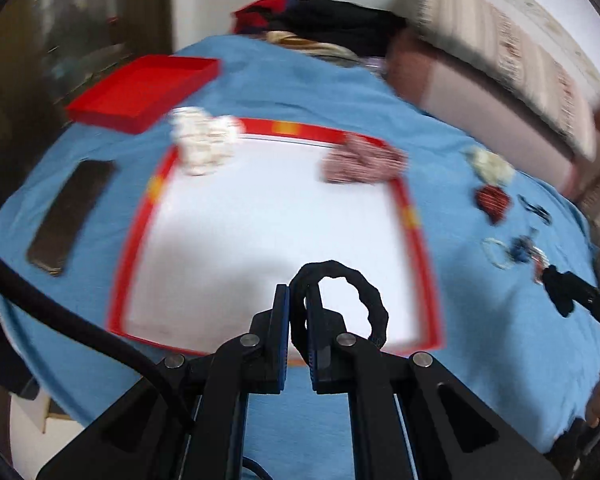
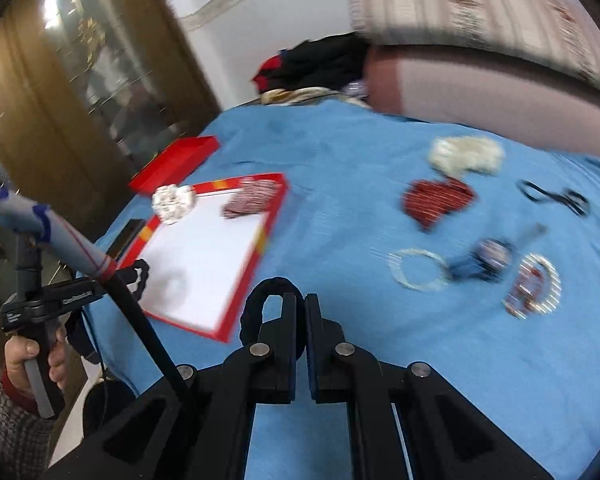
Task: Organize jewelry
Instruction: 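Carry both black hair ties onto the tray and open both tools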
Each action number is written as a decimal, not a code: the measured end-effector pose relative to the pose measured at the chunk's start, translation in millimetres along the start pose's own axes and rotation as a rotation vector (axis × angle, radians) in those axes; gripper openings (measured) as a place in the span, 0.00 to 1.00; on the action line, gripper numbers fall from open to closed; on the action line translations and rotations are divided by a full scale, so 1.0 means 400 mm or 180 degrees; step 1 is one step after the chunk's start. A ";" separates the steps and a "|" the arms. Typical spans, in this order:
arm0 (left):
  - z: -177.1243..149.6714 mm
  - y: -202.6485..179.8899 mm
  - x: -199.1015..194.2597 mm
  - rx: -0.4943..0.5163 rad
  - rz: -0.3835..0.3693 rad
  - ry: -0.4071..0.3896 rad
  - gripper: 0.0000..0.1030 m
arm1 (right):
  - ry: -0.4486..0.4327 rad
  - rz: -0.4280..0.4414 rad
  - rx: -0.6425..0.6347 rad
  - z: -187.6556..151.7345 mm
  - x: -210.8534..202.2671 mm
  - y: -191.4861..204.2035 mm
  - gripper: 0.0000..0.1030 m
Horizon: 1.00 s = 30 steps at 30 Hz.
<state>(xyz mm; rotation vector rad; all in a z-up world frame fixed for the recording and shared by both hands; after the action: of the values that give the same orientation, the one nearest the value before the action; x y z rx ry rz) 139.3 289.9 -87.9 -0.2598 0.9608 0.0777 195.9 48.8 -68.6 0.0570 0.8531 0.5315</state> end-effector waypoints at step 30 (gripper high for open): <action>0.042 0.249 0.106 -0.0373 0.0364 0.0125 0.22 | 0.0389 -0.0243 -0.0161 0.082 0.327 0.113 0.40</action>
<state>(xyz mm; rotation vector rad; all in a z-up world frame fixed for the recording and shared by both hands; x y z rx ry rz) 159.2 388.3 -131.8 -0.3151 1.0113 0.2349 271.1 154.7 -127.1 -0.0546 0.9568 0.4881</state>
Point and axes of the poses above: each gripper's, at about its wrist camera, not at the fingertips, and x roughly the way its jaws point, y to its left, z to its top, the point moved 9 cm from there along x, roughly the way its jaws point, and after that the axes turned 4 degrees about -z, right-handed, at the moved point
